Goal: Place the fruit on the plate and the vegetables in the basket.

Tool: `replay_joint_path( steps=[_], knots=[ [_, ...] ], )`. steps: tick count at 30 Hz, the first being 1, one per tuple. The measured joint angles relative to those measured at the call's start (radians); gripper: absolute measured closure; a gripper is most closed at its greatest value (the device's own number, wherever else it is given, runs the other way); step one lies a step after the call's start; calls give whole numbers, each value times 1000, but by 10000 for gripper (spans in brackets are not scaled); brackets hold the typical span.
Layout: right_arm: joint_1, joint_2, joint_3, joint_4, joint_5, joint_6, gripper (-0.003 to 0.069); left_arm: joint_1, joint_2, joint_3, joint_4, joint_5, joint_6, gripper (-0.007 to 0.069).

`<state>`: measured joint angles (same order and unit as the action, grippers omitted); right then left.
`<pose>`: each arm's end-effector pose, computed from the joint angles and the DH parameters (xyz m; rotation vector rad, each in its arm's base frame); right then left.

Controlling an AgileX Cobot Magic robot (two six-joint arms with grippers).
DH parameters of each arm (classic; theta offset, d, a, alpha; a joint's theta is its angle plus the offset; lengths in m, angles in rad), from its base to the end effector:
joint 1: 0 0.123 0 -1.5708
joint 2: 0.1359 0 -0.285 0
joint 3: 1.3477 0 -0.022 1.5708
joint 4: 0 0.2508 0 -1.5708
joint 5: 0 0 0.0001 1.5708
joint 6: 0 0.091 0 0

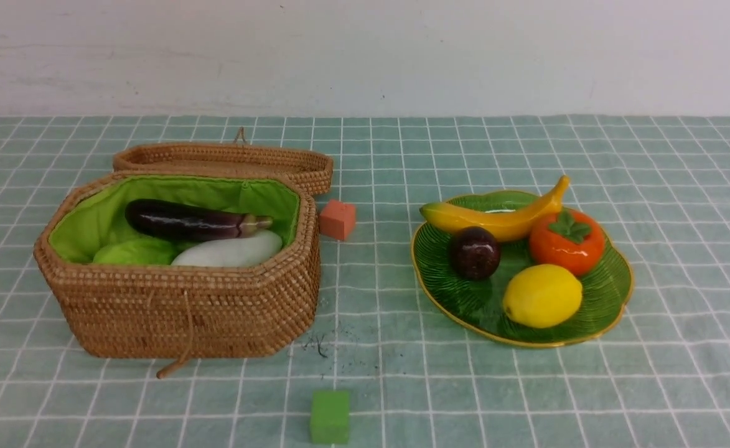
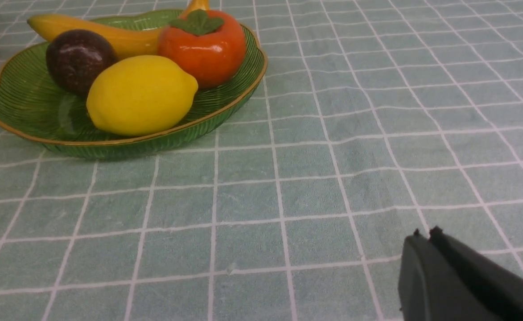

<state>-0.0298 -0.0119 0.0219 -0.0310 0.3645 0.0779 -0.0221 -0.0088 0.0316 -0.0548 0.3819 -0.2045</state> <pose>0.0527 -0.0026 0.1737 0.0808 1.8562 0.0030 0.0525 -0.0030 0.1688 -0.2064 1.8818 -0.2088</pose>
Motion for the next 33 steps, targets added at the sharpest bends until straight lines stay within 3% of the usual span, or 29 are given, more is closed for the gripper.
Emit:
replay_joint_path(
  steps=[33],
  knots=[
    [0,0,0,0,0,0,638,-4,0,0,-6,0,-35,637]
  ],
)
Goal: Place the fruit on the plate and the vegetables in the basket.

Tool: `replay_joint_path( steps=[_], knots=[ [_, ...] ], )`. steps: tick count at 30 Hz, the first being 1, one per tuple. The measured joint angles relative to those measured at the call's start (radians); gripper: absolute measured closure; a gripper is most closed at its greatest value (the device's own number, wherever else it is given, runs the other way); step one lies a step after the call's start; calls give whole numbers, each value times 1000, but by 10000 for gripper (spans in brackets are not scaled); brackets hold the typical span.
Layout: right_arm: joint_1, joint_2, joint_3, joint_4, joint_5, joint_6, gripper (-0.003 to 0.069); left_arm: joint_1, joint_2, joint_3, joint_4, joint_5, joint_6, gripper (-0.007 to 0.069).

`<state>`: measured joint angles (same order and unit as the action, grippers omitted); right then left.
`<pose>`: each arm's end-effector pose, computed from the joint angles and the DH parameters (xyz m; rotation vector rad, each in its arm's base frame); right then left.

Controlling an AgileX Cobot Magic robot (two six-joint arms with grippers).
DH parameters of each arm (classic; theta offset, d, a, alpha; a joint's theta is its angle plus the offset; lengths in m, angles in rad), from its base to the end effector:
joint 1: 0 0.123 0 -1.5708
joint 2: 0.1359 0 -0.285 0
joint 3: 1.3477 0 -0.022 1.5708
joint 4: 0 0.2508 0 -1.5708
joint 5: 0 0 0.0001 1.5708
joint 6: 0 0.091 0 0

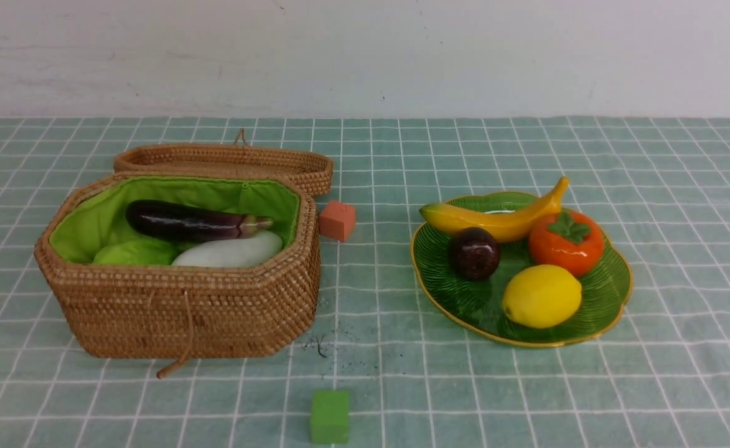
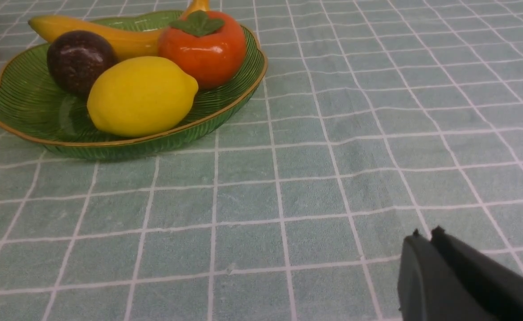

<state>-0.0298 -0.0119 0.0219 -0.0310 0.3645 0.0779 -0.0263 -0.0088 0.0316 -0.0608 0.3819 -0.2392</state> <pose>0.0527 -0.0026 0.1737 0.0808 1.8562 0.0030 0.0525 -0.0034 0.1688 -0.2390 1.8796 -0.2412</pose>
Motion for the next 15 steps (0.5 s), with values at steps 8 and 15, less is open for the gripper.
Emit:
replay_joint_path(
  steps=[8,15],
  knots=[
    [0,0,0,0,0,0,638,0,0,0,0,0,0,635],
    [0,0,0,0,0,0,638,0,0,0,0,0,0,632]
  ],
)
